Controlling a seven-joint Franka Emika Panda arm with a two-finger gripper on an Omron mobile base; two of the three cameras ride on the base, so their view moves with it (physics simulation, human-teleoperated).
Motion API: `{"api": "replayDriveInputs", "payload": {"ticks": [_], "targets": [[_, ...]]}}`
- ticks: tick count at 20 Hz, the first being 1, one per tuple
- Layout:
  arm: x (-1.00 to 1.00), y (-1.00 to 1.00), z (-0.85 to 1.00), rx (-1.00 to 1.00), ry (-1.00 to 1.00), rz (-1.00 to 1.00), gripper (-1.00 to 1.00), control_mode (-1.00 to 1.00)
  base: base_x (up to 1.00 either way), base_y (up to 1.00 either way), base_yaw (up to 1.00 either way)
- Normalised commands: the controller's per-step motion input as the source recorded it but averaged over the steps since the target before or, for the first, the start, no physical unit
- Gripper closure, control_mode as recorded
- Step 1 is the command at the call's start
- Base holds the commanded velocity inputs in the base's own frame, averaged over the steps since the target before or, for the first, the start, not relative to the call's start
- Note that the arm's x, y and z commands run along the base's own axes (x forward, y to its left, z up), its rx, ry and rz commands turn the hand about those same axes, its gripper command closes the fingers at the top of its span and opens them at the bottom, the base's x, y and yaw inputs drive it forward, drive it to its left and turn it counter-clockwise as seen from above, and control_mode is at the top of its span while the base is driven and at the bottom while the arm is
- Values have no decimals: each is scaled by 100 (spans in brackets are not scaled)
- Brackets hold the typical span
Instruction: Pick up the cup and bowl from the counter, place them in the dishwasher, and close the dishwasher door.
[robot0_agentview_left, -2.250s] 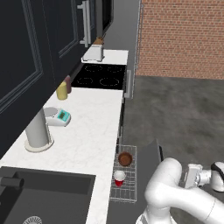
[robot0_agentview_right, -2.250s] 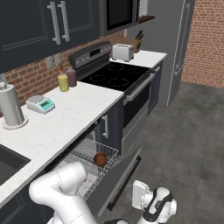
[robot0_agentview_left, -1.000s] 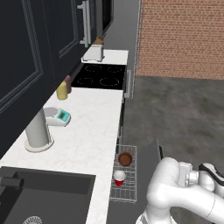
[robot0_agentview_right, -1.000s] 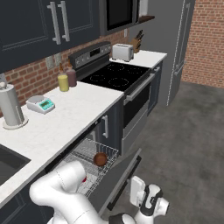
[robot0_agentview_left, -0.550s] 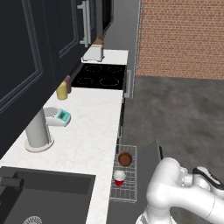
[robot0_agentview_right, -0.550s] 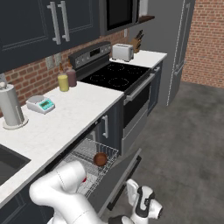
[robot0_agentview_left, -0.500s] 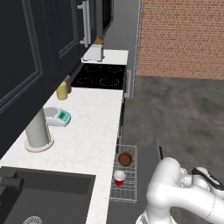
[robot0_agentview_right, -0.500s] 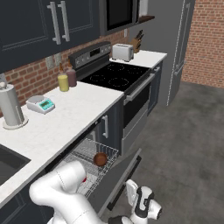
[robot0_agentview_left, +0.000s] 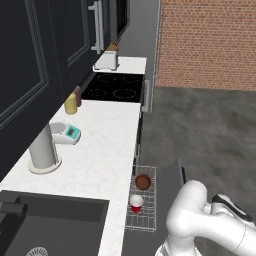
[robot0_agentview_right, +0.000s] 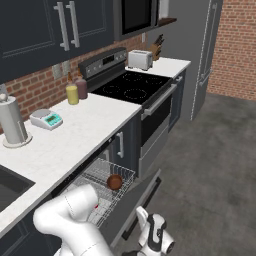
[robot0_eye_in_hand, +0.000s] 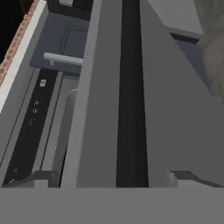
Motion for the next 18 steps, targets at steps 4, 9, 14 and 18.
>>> {"api": "replayDriveInputs", "payload": {"ticks": [4, 9, 14, 18], "targets": [[19, 91, -36, 25, -30, 12, -100, -100, 0, 0, 0], [31, 97, -9, 33, -28, 16, -100, -100, 0, 0, 0], [58, 100, -21, 38, -9, 24, -100, -100, 0, 0, 0], [47, 100, -49, 36, -4, 30, -100, -100, 0, 0, 0]]}}
